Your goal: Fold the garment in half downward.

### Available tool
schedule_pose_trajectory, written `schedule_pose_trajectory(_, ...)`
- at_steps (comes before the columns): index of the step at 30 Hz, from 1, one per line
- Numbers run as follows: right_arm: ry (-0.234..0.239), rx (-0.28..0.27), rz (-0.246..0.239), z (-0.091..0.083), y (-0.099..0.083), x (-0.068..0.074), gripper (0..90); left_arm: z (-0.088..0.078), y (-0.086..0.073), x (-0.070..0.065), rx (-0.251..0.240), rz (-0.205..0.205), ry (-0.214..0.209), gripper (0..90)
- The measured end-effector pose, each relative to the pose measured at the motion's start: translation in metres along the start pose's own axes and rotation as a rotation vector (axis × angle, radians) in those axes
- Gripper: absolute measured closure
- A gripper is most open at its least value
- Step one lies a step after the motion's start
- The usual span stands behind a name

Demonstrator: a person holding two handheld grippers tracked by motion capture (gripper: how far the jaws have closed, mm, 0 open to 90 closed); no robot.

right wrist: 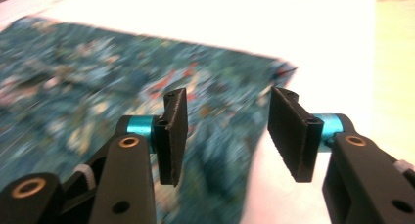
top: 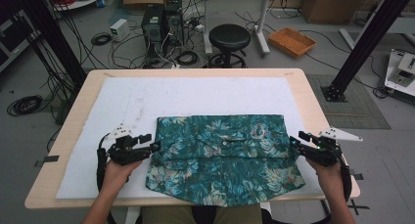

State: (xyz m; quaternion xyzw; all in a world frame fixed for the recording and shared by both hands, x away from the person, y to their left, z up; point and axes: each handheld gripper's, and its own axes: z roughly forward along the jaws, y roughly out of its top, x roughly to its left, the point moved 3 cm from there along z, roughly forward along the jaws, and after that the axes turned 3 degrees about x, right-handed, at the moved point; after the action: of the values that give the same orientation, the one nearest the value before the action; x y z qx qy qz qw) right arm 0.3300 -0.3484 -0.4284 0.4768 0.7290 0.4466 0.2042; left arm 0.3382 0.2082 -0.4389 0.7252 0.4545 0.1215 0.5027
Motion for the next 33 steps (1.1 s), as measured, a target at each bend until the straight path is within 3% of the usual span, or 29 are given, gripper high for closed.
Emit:
schedule_pose_trajectory(3, -0.040, 0.018, 0.026, 0.012, 0.010, -0.008, 46.4, 0.012, 0.011, 0.011, -0.006, -0.046, 0.068, 38.4)
schedule_pose_trajectory(8, -0.083, 0.115, 0.045, 0.048, 0.016, -0.018, 45.9, 0.044, 0.015, 0.021, 0.078, -0.049, 0.154, 37.4)
schedule_pose_trajectory(10, -0.100, 0.175, 0.041, 0.061, 0.014, -0.020, 46.0, 0.054, 0.013, 0.022, 0.109, -0.048, 0.165, 37.4)
schedule_pose_trajectory(14, -0.111, 0.242, 0.030, 0.076, 0.011, -0.022, 49.1, 0.065, 0.008, 0.019, 0.150, -0.019, 0.176, 38.0)
schedule_pose_trajectory(17, -0.100, 0.270, 0.032, 0.081, 0.008, -0.023, 53.0, 0.068, 0.006, 0.015, 0.165, 0.018, 0.186, 47.1)
schedule_pose_trajectory(20, -0.089, 0.269, 0.022, 0.080, 0.008, -0.022, 61.5, 0.069, 0.005, 0.012, 0.184, 0.047, 0.178, 61.0)
schedule_pose_trajectory(22, -0.089, 0.275, 0.011, 0.080, 0.008, -0.020, 68.2, 0.070, 0.004, 0.008, 0.191, 0.077, 0.169, 75.1)
schedule_pose_trajectory(24, -0.065, 0.278, 0.010, 0.080, 0.008, -0.019, 81.8, 0.071, 0.004, 0.005, 0.194, 0.094, 0.176, 84.5)
schedule_pose_trajectory(25, -0.052, 0.284, 0.011, 0.080, 0.009, -0.017, 86.2, 0.070, 0.004, 0.005, 0.195, 0.081, 0.176, 85.5)
schedule_pose_trajectory(28, -0.077, 0.265, -0.021, 0.080, 0.011, -0.017, 88.3, 0.070, 0.007, 0.010, 0.163, 0.023, 0.171, 86.2)
schedule_pose_trajectory(33, -0.092, 0.194, -0.008, 0.081, 0.020, -0.025, 88.5, 0.079, 0.017, 0.014, 0.139, -0.011, 0.167, 86.2)
